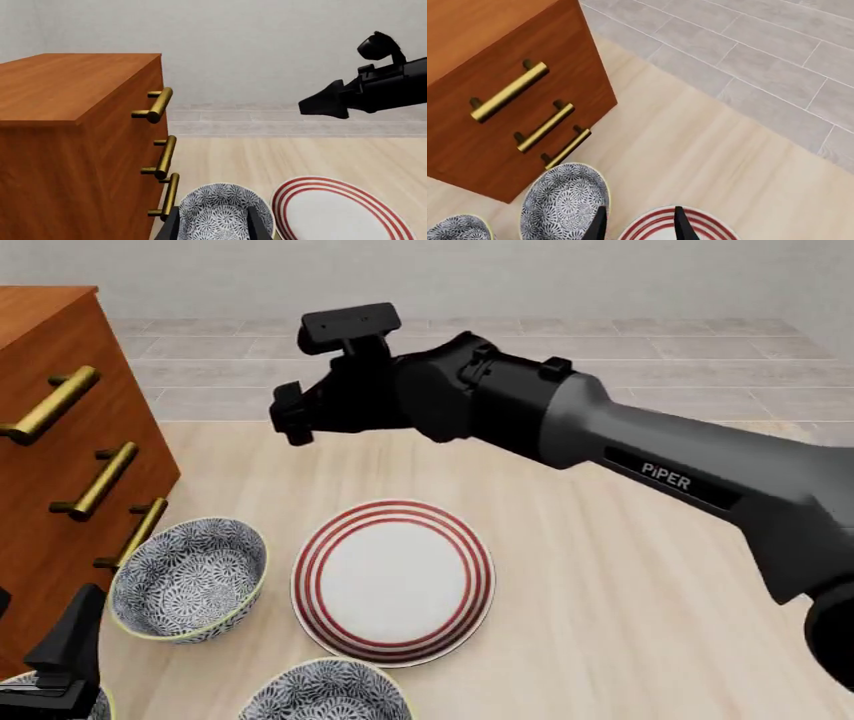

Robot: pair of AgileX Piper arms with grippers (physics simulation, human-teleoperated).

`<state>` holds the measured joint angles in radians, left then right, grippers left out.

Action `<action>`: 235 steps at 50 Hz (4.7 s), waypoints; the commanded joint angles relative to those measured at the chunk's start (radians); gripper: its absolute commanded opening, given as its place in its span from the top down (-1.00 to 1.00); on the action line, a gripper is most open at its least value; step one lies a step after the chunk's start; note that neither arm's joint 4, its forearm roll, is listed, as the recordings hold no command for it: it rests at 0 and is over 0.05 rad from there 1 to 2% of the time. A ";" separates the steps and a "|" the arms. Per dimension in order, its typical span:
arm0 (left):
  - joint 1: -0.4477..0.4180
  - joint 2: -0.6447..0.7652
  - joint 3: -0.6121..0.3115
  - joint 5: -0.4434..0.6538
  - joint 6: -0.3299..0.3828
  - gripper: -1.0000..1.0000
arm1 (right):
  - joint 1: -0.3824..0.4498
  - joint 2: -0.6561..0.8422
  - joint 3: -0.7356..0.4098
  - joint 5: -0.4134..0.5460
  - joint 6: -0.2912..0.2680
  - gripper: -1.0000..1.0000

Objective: Pick up the bowl and put it in the front on the plate.

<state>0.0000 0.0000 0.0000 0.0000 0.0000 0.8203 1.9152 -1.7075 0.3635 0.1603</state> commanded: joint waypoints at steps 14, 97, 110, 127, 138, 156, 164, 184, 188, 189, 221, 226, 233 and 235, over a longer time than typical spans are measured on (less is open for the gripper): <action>0.000 0.000 0.000 0.000 0.000 -1.00 | 0.062 0.170 -0.242 0.178 -0.054 -1.00; 0.000 0.000 0.000 0.000 0.000 -1.00 | 0.160 0.577 -0.711 0.436 -0.093 -1.00; 0.000 0.000 0.000 0.000 0.000 -1.00 | 0.173 0.587 -0.697 0.413 -0.093 -1.00; 0.000 0.000 0.000 0.000 0.000 -1.00 | 0.154 0.599 -0.634 0.340 -0.082 -1.00; 0.000 0.000 0.000 0.000 0.000 -1.00 | 0.146 0.577 -0.564 0.287 -0.068 -1.00; 0.000 0.000 0.000 0.000 0.000 -1.00 | 0.143 0.611 -0.572 0.257 -0.057 -1.00; 0.000 0.000 0.000 0.000 0.000 -1.00 | 0.133 0.642 -0.590 0.250 -0.050 -1.00; 0.000 0.000 0.000 0.000 0.000 -1.00 | 0.139 0.635 -0.532 0.198 -0.014 -1.00; 0.000 0.000 0.000 0.000 0.000 -1.00 | 0.142 0.611 -0.499 0.177 -0.003 1.00; 0.000 0.000 0.000 0.000 0.000 -1.00 | 0.140 0.614 -0.504 0.179 -0.006 1.00; 0.000 0.000 0.000 0.000 0.000 -1.00 | 0.127 0.586 -0.484 0.185 -0.026 1.00; 0.000 0.000 0.000 0.000 0.000 -1.00 | 0.128 0.572 -0.467 0.179 -0.026 1.00; 0.000 0.000 0.000 0.000 0.000 -1.00 | 0.130 0.540 -0.444 0.176 -0.033 1.00; 0.000 0.000 0.000 0.000 0.000 -1.00 | 0.127 0.540 -0.446 0.177 -0.034 1.00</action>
<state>0.0000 0.0000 0.0000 0.0000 0.0000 0.9543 2.4805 -2.1792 0.5443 0.1222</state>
